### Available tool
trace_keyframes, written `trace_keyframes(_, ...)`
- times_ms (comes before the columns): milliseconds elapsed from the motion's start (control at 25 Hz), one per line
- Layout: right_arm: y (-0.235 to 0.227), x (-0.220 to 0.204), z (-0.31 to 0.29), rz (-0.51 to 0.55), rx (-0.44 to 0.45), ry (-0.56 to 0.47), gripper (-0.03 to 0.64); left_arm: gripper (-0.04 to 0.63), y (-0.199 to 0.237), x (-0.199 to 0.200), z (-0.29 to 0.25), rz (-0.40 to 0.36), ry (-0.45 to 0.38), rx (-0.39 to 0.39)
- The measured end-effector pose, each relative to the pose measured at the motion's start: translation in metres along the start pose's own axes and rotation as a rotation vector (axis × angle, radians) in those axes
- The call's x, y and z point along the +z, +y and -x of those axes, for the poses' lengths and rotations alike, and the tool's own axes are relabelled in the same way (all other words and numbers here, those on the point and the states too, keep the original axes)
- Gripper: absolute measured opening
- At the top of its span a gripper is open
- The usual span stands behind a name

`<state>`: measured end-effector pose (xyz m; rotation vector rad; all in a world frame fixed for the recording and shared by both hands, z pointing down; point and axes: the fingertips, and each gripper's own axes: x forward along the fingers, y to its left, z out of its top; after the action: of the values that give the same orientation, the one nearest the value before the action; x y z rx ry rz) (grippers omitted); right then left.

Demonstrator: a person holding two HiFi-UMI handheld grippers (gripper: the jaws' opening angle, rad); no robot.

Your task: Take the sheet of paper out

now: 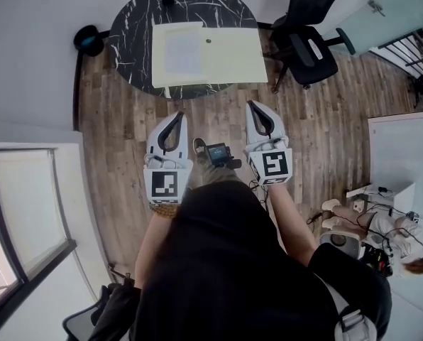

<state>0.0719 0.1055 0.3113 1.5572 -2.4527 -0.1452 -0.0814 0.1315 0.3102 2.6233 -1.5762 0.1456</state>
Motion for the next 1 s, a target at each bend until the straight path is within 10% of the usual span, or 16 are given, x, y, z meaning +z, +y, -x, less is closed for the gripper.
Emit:
trace_keyframes(240, -0.036, -0.007, -0.052, -0.018, 0.03, 0.005, -0.002, -0.003, 0.017, 0.006, -0.053, -0.115, -0.014, -0.01)
trace_keyframes(1000, -0.098, -0.048, -0.158, -0.041, 0.087, 0.049, -0.002, -0.003, 0.046, -0.012, -0.149, -0.049, 0.105, 0.054)
